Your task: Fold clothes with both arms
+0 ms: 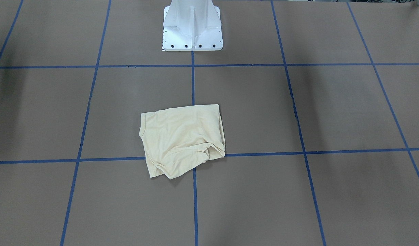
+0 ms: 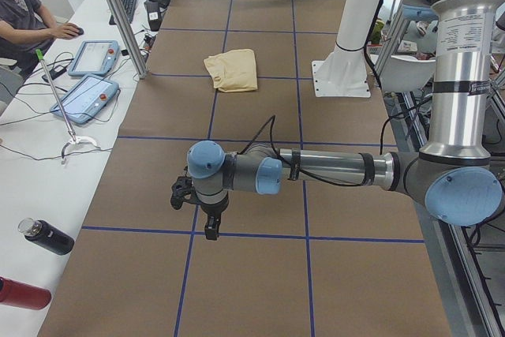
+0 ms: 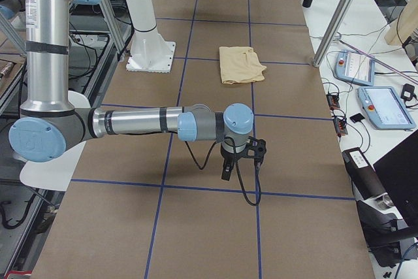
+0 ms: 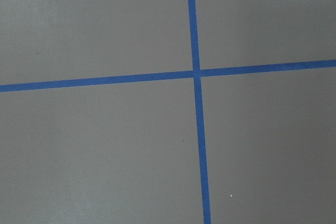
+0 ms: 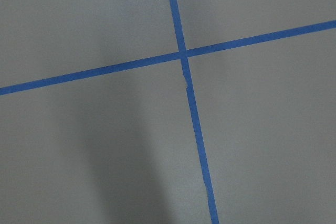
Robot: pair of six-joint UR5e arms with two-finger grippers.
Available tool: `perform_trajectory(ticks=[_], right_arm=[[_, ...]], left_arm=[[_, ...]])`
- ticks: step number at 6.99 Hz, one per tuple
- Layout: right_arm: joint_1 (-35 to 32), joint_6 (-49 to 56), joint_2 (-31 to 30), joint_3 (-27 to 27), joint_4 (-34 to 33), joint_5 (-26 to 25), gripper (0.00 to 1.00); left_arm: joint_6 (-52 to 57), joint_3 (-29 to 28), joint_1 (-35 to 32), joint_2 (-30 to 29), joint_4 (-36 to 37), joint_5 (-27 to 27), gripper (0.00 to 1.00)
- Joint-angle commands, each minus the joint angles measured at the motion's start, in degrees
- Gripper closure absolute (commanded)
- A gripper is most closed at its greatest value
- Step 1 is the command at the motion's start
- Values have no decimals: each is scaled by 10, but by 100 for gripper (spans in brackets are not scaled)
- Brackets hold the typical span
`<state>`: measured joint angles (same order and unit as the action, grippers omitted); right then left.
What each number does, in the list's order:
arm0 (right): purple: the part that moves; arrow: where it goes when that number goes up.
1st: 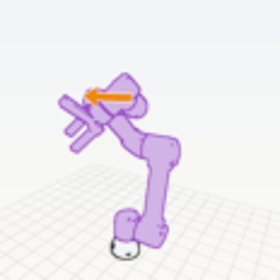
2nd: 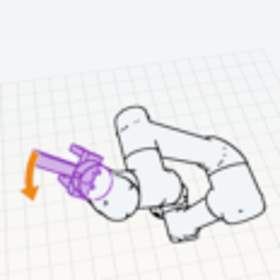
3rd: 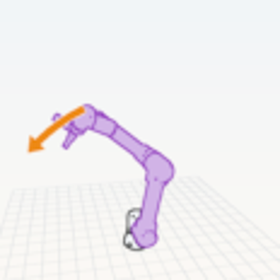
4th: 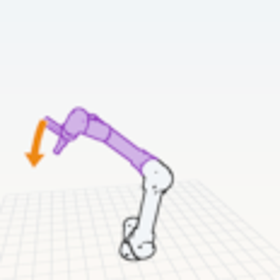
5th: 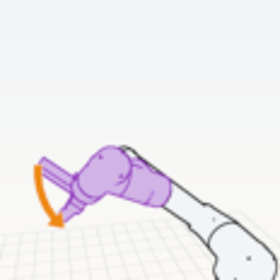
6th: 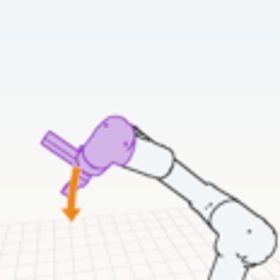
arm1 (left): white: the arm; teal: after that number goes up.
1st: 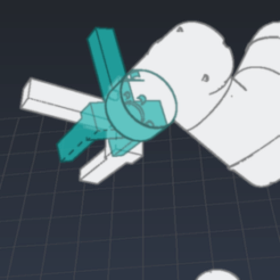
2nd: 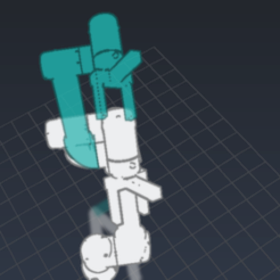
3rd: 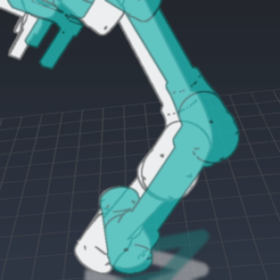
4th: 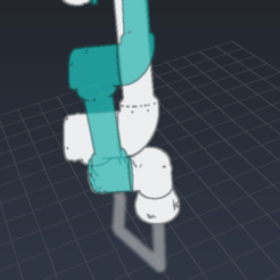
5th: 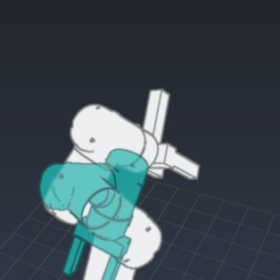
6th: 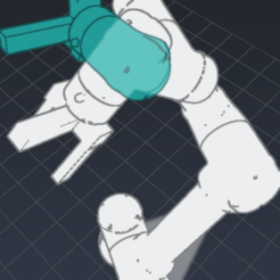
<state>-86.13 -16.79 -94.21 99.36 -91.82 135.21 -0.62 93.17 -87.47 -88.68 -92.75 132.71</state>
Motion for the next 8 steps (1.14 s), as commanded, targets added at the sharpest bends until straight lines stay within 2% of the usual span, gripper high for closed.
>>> perform_trajectory(ticks=[1, 4, 8], right_arm=[[0, 4, -1, 0, 1, 0, 0], [0, 82, -2, -2, 1, -6, 0], [0, 81, -1, -7, 0, -6, 0]], left_arm=[[0, 0, 0, 0, -1, 0, 0], [-1, 0, 0, 0, -1, 0, 0], [-1, 0, 0, -1, -1, 0, 0]])
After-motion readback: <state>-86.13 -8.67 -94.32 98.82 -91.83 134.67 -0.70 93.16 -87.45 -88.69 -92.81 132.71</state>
